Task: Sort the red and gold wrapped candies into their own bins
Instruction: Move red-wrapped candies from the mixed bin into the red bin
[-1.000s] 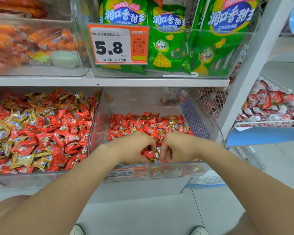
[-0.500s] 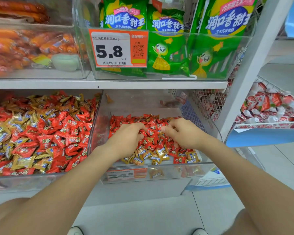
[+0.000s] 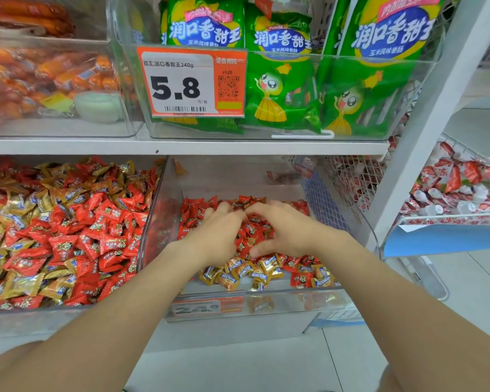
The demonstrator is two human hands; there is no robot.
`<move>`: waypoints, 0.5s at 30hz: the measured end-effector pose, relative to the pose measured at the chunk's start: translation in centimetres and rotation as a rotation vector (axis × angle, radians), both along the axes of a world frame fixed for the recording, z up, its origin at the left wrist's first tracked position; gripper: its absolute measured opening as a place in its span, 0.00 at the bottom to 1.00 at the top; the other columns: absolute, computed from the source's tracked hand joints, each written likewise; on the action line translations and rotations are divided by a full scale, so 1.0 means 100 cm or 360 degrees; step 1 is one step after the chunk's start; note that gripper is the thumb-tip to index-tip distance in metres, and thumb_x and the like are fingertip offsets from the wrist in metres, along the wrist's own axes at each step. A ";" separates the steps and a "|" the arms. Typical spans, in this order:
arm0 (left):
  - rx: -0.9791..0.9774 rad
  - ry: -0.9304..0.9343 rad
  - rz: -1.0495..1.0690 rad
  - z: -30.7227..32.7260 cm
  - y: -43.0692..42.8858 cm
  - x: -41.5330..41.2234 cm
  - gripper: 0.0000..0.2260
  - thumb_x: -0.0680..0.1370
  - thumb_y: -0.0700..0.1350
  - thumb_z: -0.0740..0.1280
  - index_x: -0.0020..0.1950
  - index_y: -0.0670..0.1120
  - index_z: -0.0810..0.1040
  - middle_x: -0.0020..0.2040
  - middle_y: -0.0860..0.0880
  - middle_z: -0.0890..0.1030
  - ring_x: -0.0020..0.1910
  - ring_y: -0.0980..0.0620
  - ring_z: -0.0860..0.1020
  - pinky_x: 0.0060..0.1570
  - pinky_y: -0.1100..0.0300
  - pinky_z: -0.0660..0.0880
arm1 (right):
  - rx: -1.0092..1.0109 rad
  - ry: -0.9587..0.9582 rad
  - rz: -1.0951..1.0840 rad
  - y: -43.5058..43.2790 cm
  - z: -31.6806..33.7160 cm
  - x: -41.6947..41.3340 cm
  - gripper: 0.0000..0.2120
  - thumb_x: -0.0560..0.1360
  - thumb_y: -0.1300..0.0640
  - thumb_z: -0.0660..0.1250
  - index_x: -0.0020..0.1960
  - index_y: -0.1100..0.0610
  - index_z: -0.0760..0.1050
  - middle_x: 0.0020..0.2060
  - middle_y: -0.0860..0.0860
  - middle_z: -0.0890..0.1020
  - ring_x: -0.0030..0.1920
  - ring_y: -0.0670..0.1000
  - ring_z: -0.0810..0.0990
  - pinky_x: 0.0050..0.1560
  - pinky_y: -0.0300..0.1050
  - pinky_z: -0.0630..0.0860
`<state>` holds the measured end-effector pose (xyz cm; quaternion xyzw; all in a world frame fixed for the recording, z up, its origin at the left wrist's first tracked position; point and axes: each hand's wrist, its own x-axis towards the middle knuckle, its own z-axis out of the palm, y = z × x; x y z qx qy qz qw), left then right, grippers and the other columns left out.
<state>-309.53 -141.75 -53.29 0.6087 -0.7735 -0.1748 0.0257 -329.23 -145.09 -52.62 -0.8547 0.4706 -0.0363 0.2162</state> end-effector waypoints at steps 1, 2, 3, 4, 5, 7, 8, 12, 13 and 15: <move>0.0098 -0.0009 0.0005 0.001 0.001 0.000 0.27 0.81 0.37 0.62 0.80 0.49 0.64 0.72 0.44 0.63 0.70 0.38 0.62 0.69 0.43 0.68 | 0.0040 0.0042 0.0041 0.000 -0.001 0.002 0.45 0.67 0.39 0.82 0.78 0.41 0.64 0.64 0.49 0.72 0.64 0.50 0.72 0.67 0.49 0.72; 0.0170 -0.0035 -0.0005 0.000 0.001 0.001 0.27 0.81 0.41 0.63 0.80 0.48 0.62 0.73 0.44 0.61 0.71 0.38 0.60 0.70 0.42 0.67 | 0.0052 0.0103 0.0056 -0.002 -0.004 0.004 0.48 0.67 0.40 0.82 0.80 0.42 0.61 0.67 0.51 0.71 0.68 0.53 0.71 0.69 0.50 0.71; 0.0213 -0.0074 -0.0027 0.000 0.001 0.001 0.28 0.81 0.45 0.66 0.80 0.46 0.61 0.74 0.45 0.60 0.71 0.38 0.60 0.70 0.43 0.67 | 0.0052 0.0175 0.0064 -0.003 -0.005 0.007 0.50 0.67 0.40 0.82 0.82 0.44 0.60 0.69 0.53 0.70 0.71 0.56 0.70 0.70 0.52 0.70; 0.0228 -0.0109 -0.0049 -0.001 0.001 0.002 0.30 0.80 0.48 0.69 0.79 0.46 0.61 0.73 0.46 0.60 0.70 0.39 0.60 0.69 0.44 0.68 | 0.0040 0.0237 0.0071 -0.004 -0.005 0.009 0.51 0.67 0.41 0.83 0.82 0.45 0.59 0.71 0.54 0.70 0.72 0.57 0.69 0.71 0.53 0.69; 0.0223 -0.0119 -0.0059 -0.002 0.001 0.002 0.32 0.79 0.50 0.72 0.79 0.46 0.61 0.72 0.46 0.60 0.69 0.40 0.60 0.69 0.44 0.68 | 0.0024 0.0288 0.0074 -0.006 -0.008 0.011 0.49 0.68 0.41 0.82 0.82 0.47 0.61 0.71 0.55 0.71 0.72 0.58 0.70 0.71 0.53 0.70; 0.0179 -0.0069 -0.0036 -0.005 0.000 0.002 0.32 0.78 0.50 0.75 0.77 0.48 0.64 0.69 0.47 0.62 0.67 0.41 0.63 0.67 0.44 0.70 | -0.0026 0.0342 0.0087 -0.007 -0.008 0.013 0.43 0.70 0.41 0.81 0.78 0.50 0.66 0.67 0.54 0.74 0.68 0.57 0.73 0.66 0.53 0.73; 0.0154 -0.0020 -0.0023 -0.007 -0.001 0.001 0.30 0.78 0.50 0.76 0.75 0.48 0.66 0.67 0.47 0.63 0.65 0.41 0.66 0.64 0.46 0.71 | -0.0051 0.0369 0.0092 -0.007 -0.007 0.013 0.39 0.71 0.41 0.80 0.76 0.51 0.68 0.63 0.53 0.75 0.65 0.56 0.75 0.63 0.52 0.74; 0.0094 0.0085 -0.0027 -0.005 -0.003 -0.001 0.23 0.79 0.51 0.75 0.71 0.48 0.73 0.59 0.49 0.67 0.63 0.43 0.72 0.59 0.54 0.70 | -0.0085 0.0399 0.0103 -0.006 -0.006 0.009 0.24 0.75 0.44 0.77 0.64 0.54 0.73 0.48 0.46 0.74 0.50 0.53 0.75 0.47 0.49 0.71; 0.0082 0.0087 -0.0027 -0.003 -0.002 -0.002 0.22 0.80 0.51 0.74 0.71 0.47 0.74 0.59 0.48 0.68 0.64 0.43 0.72 0.60 0.54 0.69 | -0.0089 0.0393 0.0094 -0.005 -0.006 0.007 0.21 0.76 0.45 0.76 0.60 0.54 0.72 0.44 0.46 0.73 0.47 0.53 0.74 0.43 0.48 0.69; 0.0056 0.0119 0.0008 0.002 0.001 -0.004 0.20 0.81 0.50 0.73 0.70 0.44 0.76 0.61 0.45 0.73 0.66 0.43 0.72 0.59 0.55 0.69 | -0.0090 0.0382 0.0072 -0.003 -0.006 0.003 0.17 0.78 0.45 0.74 0.53 0.54 0.70 0.40 0.46 0.72 0.43 0.52 0.72 0.37 0.46 0.64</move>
